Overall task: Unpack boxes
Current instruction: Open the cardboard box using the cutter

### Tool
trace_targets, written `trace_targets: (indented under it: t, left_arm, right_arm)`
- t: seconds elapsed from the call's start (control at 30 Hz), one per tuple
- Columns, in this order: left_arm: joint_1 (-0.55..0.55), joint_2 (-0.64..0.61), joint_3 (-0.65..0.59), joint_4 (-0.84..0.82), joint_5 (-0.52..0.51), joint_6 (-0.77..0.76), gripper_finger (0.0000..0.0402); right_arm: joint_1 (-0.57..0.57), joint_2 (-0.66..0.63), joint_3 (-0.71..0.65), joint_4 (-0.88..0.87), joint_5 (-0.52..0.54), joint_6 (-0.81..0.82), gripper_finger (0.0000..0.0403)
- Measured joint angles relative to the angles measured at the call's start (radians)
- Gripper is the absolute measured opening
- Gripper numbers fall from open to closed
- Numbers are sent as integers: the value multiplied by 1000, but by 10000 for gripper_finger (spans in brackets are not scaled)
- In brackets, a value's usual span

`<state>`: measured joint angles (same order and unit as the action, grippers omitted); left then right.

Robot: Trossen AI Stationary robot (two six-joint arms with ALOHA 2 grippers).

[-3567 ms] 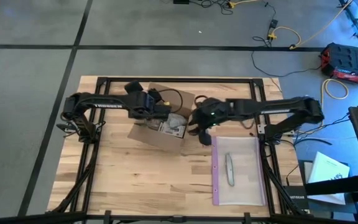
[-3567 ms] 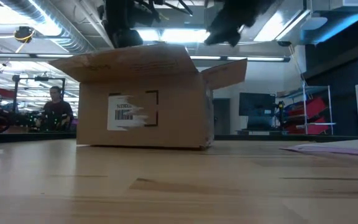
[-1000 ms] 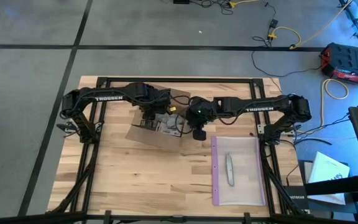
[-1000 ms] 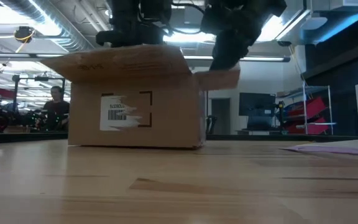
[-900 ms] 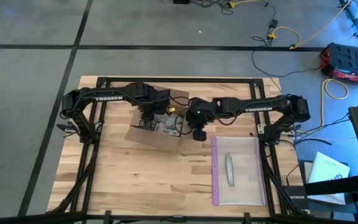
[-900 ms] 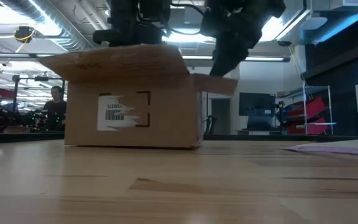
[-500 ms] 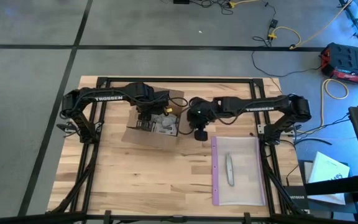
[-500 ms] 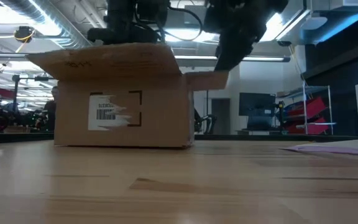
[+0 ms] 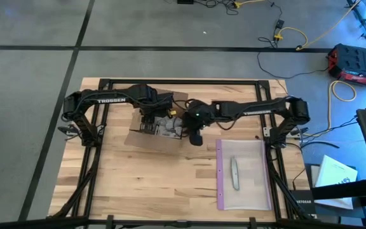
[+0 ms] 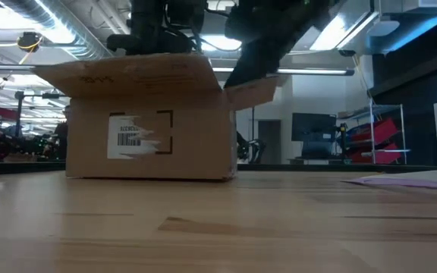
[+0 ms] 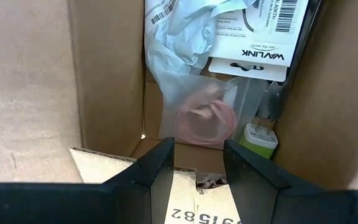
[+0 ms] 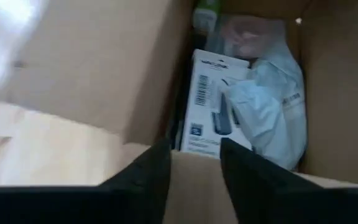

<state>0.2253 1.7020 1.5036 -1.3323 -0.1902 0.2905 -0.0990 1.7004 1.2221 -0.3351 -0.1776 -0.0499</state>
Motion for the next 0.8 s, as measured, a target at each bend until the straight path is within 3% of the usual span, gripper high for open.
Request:
trace_targets:
  t: [0.17,0.57,0.8]
  left_arm:
    - [0,0,0,0,0,-3,127]
    - [-1,0,28,-43,3,-13,127]
    - [-1,0,105,-118,-64,7,127]
  right_arm:
    - [0,34,0,46,2,14,153]
    - [1,25,6,-82,35,-4,154]
    - [1,25,4,-92,36,-4,154]
